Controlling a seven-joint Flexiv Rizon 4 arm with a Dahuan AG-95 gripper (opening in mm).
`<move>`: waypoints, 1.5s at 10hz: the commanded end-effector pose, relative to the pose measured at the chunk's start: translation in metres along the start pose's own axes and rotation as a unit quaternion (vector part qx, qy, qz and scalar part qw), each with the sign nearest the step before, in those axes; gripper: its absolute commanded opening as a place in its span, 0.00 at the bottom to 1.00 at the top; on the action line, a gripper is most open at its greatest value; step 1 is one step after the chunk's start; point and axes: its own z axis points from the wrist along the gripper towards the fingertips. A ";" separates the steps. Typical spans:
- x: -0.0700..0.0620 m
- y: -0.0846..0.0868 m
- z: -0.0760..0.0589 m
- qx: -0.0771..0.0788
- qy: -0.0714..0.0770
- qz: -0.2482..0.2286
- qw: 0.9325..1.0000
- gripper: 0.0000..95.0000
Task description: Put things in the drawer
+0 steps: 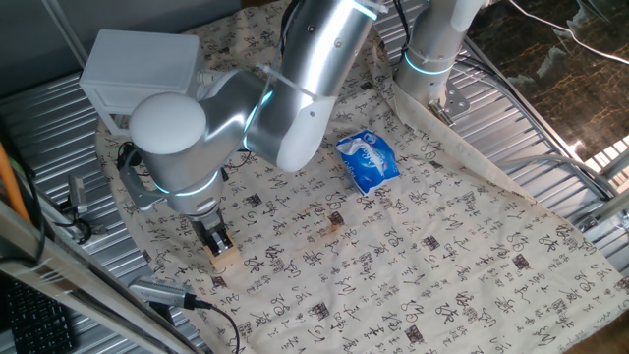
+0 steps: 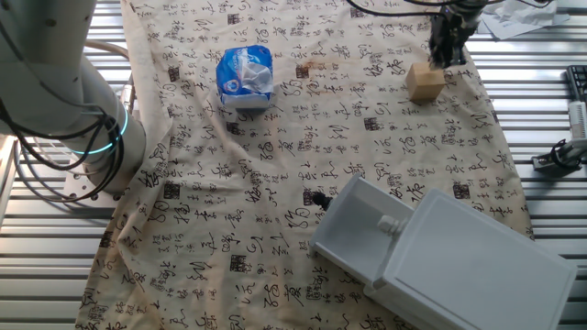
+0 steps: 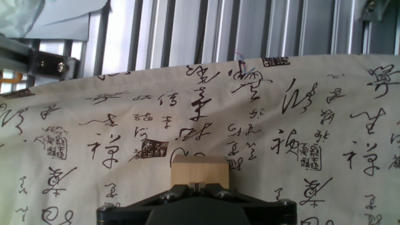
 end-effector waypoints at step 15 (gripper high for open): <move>0.001 -0.002 0.005 0.012 -0.003 -0.010 1.000 1.00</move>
